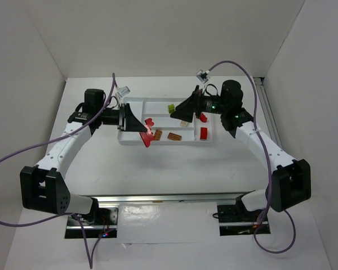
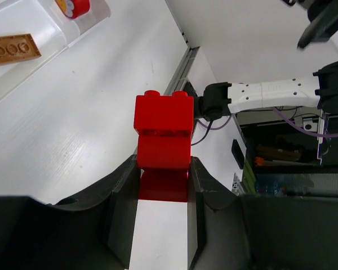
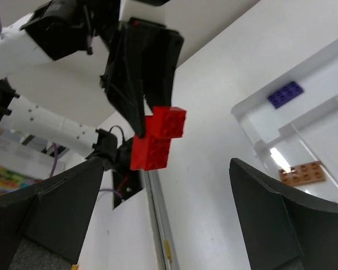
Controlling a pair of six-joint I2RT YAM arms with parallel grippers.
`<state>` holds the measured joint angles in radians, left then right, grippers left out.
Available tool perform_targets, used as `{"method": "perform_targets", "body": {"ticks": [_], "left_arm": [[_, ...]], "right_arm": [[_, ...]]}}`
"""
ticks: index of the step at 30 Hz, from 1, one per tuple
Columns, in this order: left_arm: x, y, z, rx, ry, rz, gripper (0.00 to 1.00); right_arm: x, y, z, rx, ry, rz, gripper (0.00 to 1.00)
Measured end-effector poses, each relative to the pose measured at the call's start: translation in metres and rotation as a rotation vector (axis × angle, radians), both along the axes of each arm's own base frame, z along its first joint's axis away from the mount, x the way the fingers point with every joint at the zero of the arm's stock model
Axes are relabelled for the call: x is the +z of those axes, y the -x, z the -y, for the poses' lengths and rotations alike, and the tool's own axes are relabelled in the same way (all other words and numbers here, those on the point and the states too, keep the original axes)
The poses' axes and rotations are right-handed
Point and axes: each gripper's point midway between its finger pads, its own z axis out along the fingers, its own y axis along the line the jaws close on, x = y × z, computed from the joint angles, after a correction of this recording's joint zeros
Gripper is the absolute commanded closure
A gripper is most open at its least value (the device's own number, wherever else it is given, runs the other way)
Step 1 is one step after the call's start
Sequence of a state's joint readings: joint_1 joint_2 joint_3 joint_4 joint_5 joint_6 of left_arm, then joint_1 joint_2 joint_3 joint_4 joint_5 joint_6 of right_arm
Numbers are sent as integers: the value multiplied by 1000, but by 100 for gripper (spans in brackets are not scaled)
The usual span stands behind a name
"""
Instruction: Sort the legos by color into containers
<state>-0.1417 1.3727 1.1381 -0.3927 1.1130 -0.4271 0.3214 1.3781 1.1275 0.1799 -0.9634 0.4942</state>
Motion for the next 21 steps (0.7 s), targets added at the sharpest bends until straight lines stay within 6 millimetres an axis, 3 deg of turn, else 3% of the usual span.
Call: {"method": "perform_targets", "body": {"ticks": [4,9,21], "left_arm": [[3,2,3,-24,17,23,100],[6,3,8,-52,31,55,100],[8,-1,16,-86,49,105,100]], "right_arm": [[-6,22,-20,87,-4,-4,0],[-14,35,-32,134,-6,-17,0],[-35,15,-54,164,23,-79,0]]}}
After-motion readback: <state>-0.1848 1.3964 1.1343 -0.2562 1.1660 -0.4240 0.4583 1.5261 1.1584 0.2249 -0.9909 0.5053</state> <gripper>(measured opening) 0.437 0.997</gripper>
